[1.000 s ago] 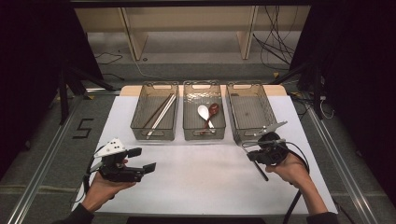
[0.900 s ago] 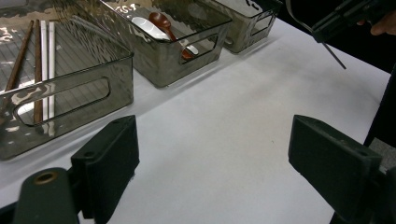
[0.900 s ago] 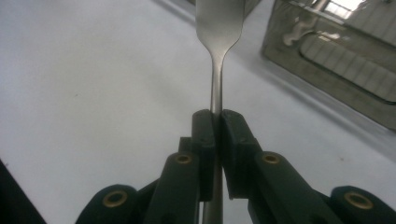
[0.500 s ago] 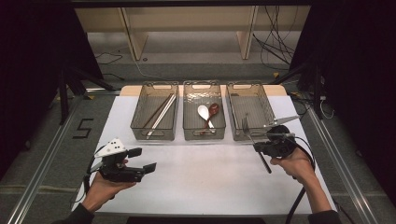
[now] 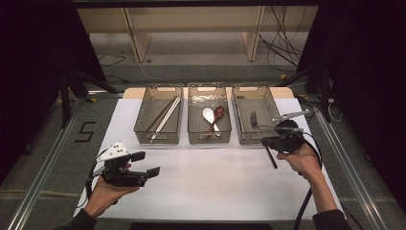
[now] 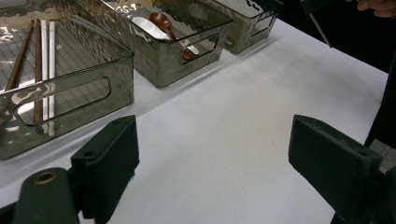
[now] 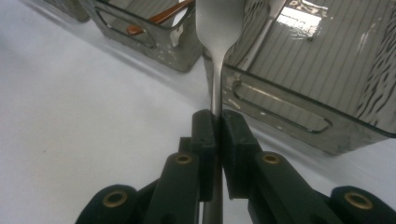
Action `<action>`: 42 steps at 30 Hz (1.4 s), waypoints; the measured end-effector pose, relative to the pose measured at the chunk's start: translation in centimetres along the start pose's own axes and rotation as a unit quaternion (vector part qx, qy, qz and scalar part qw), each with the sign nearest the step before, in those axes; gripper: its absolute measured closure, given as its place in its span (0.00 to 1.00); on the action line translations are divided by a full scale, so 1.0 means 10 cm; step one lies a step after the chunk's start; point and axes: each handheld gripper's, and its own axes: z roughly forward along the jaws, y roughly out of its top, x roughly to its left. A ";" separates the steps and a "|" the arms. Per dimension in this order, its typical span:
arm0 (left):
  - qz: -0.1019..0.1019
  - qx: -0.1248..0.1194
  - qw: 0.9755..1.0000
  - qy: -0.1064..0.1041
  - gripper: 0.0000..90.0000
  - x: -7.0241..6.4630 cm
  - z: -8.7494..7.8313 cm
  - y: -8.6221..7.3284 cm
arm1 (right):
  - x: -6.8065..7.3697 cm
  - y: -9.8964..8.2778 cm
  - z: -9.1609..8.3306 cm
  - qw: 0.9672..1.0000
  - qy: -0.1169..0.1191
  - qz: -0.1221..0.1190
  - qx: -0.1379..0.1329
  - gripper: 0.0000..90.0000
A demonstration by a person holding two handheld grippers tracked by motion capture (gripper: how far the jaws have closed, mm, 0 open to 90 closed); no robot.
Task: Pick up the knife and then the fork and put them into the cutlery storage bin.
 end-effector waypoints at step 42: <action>0.001 -0.002 1.000 -0.002 0.17 0.02 -0.01 0.00 | -0.35 1.05 0.22 0.996 -0.033 0.079 -0.019 0.94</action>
